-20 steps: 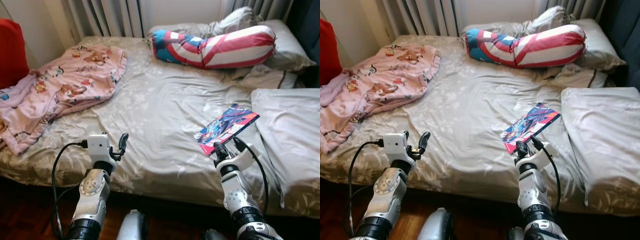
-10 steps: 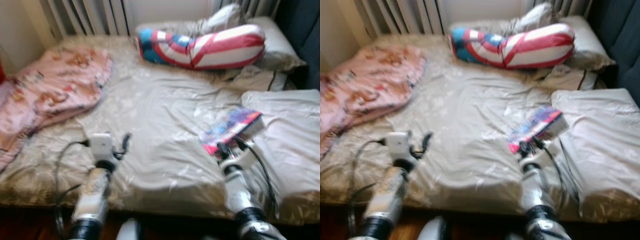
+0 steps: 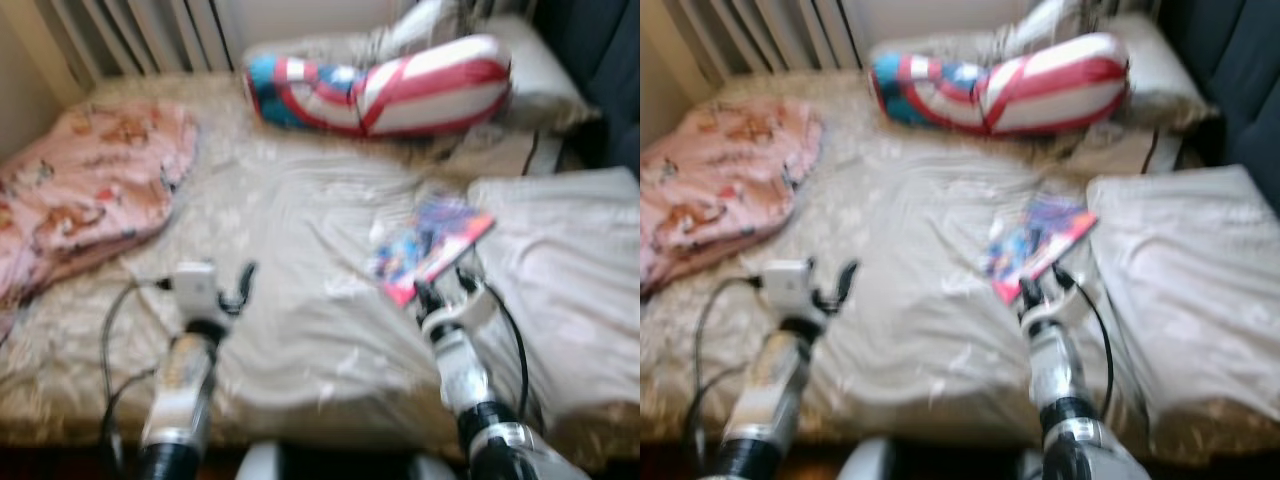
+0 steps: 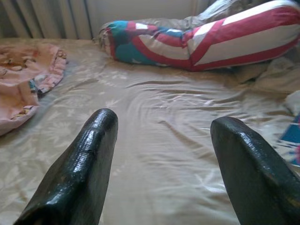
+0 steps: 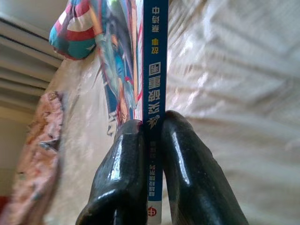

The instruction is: Clean up the room

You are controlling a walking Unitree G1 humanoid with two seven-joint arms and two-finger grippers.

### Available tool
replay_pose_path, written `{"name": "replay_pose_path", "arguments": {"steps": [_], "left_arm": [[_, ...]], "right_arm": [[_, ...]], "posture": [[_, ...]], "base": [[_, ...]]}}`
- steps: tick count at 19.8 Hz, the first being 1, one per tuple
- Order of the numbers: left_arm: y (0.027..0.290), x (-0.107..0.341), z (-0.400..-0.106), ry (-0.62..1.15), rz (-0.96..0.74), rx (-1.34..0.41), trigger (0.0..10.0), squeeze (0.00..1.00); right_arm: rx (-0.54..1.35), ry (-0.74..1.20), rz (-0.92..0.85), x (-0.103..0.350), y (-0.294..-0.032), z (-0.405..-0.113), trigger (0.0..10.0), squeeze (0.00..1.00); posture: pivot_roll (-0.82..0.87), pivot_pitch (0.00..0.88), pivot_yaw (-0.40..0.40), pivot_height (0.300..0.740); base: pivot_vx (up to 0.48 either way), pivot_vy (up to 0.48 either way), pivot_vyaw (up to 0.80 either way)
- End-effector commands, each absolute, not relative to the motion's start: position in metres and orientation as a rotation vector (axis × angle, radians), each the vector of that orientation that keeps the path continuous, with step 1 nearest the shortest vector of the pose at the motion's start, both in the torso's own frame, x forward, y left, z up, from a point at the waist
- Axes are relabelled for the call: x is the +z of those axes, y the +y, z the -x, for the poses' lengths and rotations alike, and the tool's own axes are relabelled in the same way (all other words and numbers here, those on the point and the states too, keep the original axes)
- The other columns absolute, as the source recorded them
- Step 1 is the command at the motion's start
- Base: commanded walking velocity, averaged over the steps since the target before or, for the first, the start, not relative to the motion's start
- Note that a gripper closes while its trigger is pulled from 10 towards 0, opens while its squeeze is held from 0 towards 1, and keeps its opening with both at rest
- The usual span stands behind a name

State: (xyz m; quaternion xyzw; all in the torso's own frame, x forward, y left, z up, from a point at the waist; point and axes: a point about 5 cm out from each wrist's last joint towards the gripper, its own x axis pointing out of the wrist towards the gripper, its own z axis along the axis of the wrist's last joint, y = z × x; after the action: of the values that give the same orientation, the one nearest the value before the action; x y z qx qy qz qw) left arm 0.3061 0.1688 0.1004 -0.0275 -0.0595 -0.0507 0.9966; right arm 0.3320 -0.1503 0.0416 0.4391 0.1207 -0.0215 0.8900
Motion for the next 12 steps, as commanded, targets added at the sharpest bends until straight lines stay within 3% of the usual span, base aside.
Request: {"name": "replay_pose_path", "arguments": {"steps": [1,3,8,12], "left_arm": [[0.180,0.096,-0.299,-0.092,0.030,-0.081,10.0,0.00],[0.187,0.098,-0.291,-0.084,0.003,-0.090,10.0,0.00],[0.193,0.106,-0.270,-0.073,-0.047,-0.119,10.0,0.00],[0.192,0.108,-0.256,-0.047,-0.065,-0.142,10.0,0.00]], "right_arm": [[-0.007,0.198,-0.984,0.055,-0.143,-0.342,10.0,0.00],[-0.029,0.181,-1.145,0.057,-0.137,-0.346,10.0,0.00],[0.007,0.119,-1.248,0.065,-0.127,-0.351,10.0,0.00],[-0.176,0.027,-1.376,0.054,-0.146,-0.343,10.0,0.00]], "posture": [[0.05,0.059,0.053,0.642],[0.09,0.083,0.078,0.642],[0.16,0.160,0.116,0.642],[0.22,0.223,0.135,0.642]], "base": [[0.000,0.000,0.00],[0.000,0.000,0.00],[0.000,0.000,0.00],[0.000,0.000,0.00]]}}
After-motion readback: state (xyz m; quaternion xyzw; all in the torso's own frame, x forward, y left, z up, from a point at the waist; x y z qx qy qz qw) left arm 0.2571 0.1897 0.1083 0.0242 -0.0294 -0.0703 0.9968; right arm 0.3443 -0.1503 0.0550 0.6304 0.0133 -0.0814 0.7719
